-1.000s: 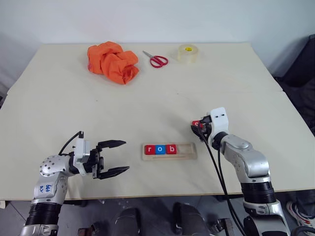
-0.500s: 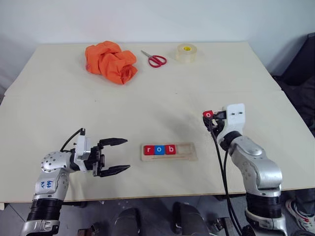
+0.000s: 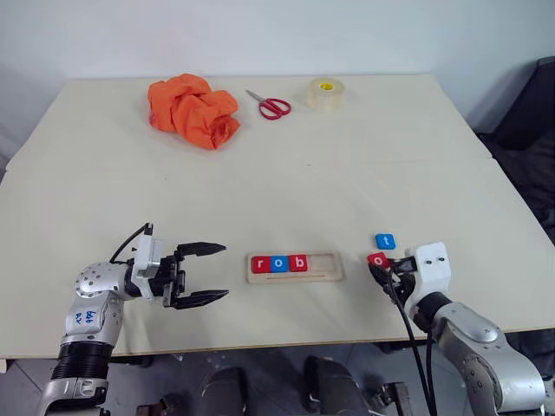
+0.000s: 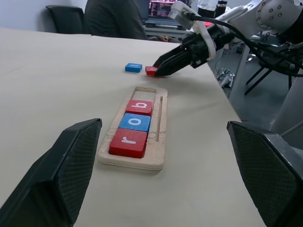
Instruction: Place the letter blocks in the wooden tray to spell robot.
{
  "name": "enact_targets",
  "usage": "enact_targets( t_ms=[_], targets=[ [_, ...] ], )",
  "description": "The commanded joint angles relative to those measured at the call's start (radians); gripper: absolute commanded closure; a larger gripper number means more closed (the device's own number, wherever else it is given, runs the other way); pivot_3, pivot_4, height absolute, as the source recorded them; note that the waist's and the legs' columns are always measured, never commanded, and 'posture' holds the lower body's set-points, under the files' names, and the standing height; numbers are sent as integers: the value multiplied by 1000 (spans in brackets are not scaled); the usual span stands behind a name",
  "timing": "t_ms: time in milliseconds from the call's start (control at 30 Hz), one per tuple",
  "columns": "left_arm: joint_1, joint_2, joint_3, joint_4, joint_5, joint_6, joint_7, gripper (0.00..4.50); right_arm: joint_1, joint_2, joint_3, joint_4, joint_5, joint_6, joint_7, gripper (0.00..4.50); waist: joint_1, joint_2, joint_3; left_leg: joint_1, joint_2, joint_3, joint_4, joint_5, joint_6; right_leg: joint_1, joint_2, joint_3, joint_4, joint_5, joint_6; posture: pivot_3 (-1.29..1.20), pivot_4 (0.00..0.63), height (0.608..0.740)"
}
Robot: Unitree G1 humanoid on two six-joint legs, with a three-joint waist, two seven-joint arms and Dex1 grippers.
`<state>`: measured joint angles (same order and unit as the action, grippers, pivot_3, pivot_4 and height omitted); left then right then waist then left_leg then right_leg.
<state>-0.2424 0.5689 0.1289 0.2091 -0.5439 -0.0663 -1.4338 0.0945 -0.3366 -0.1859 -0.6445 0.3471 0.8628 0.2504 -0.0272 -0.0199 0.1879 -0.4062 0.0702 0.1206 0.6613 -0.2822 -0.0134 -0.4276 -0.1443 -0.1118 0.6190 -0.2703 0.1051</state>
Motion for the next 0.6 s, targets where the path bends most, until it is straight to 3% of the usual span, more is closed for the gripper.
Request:
enact_targets(
  t_ms=[33,333,600],
  targets=[
    [-2,9,8,-19,-9,-2,-8,0,8,24,-8,-46,11,1,-29,3048,0,0,0,0,0,0,0,0,0,0,0,0,0,0,0,0,150,740],
    [15,19,16,-31,-21,3,-24,0,-1,-26,-30,-71,44,-28,43,44,1,0,0,0,0,0,0,0,0,0,0,0,-1,0,0,0,150,740],
    [16,54,55,8,-40,-22,-101,0,-43,-336,-53,-8,109,-122,370,44,0,0,0,0,0,0,0,0,0,0,0,0,-1,0,0,0,150,740]
  ],
)
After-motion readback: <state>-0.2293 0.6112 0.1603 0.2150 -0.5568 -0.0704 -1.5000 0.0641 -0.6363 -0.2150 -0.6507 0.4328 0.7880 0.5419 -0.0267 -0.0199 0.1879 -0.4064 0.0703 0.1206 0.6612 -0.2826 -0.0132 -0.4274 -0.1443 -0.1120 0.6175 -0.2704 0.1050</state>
